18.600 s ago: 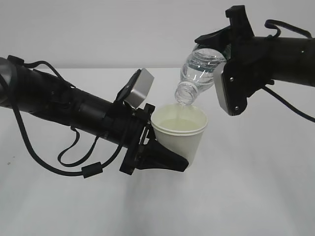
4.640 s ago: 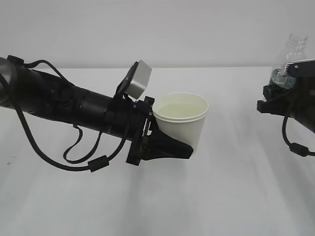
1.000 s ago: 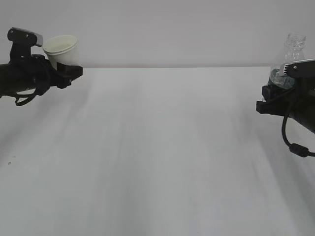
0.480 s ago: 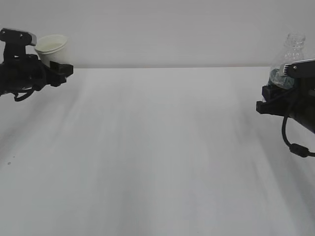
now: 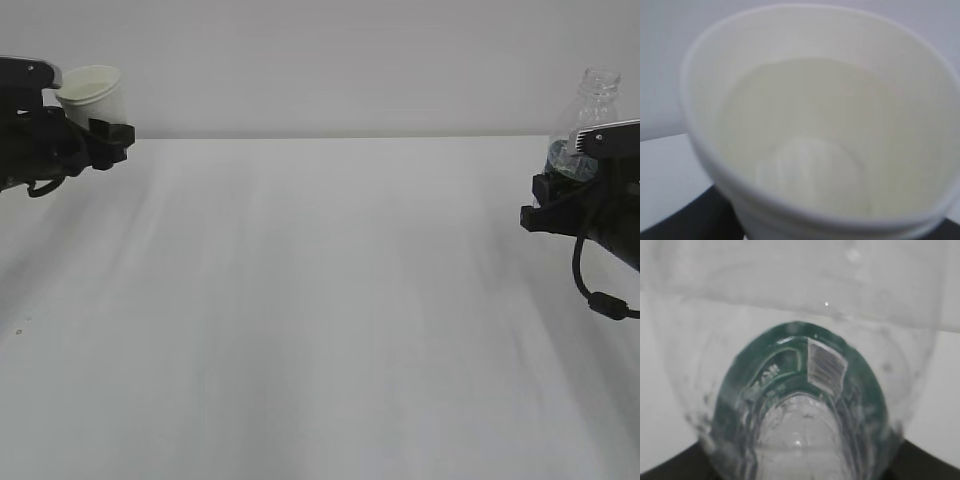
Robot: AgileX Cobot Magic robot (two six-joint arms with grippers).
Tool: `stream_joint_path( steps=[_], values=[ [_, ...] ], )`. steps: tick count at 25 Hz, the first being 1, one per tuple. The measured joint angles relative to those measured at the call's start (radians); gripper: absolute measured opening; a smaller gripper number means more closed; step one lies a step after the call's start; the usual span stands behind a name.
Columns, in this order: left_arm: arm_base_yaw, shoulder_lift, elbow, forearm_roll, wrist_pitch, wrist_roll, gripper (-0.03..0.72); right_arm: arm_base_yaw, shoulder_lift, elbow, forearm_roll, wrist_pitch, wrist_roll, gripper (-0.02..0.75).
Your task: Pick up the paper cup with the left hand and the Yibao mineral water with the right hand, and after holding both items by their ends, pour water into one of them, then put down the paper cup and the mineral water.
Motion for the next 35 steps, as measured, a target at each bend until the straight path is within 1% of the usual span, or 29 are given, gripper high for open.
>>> stream_joint_path(
  steps=[6, 14, 21, 35],
  values=[
    [0.000, 0.000, 0.001, -0.095, 0.032, 0.071, 0.421, 0.000, 0.000, 0.000, 0.000, 0.000, 0.000, 0.384],
    [0.006, 0.000, 0.001, -0.169, 0.043, 0.115, 0.421, 0.000, 0.000, 0.000, 0.000, 0.000, 0.000, 0.384],
    [0.006, 0.000, 0.001, -0.178, 0.059, 0.126, 0.421, 0.000, 0.000, 0.000, 0.000, 0.000, 0.000, 0.384],
    [0.014, 0.001, 0.001, -0.179, 0.168, 0.137, 0.421, 0.000, 0.000, 0.000, -0.021, 0.000, 0.000, 0.384]
  ],
)
